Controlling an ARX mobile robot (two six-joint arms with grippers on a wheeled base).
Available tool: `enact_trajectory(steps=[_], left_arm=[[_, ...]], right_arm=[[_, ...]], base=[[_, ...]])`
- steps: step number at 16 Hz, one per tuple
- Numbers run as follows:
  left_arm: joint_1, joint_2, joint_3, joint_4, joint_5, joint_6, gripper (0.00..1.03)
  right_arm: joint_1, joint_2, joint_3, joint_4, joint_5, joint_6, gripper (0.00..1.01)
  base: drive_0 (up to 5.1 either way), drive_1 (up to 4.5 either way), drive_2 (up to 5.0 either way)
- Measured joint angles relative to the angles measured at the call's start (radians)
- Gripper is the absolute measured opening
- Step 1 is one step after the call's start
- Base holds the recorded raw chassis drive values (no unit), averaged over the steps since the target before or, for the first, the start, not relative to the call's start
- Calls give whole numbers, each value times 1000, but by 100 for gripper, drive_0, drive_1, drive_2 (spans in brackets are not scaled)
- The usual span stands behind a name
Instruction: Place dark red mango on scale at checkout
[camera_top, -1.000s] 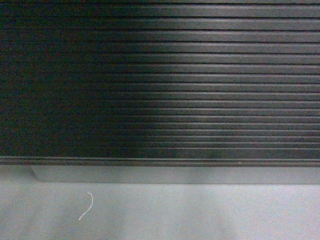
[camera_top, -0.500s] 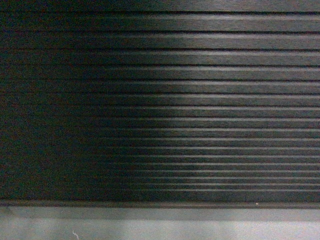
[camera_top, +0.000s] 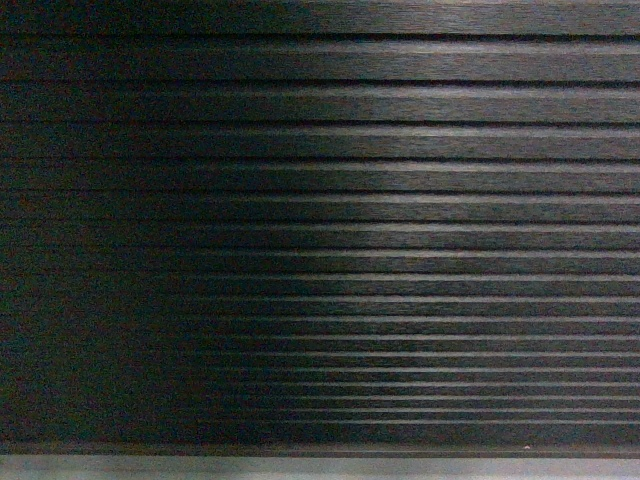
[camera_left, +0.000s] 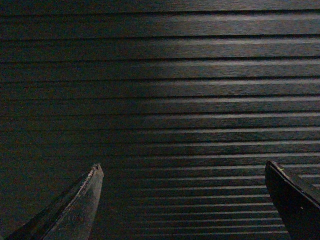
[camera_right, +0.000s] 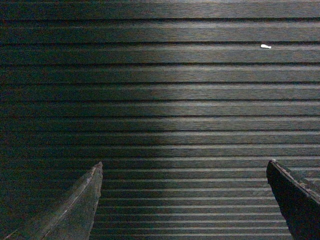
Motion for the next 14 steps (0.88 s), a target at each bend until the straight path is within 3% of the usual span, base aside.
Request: enact_trajectory(steps=[14], left_arm=[[0, 0, 0, 0, -1, 0, 98]], right_arm=[[0, 0, 0, 1, -1, 0, 98]], base=[[0, 0, 0]])
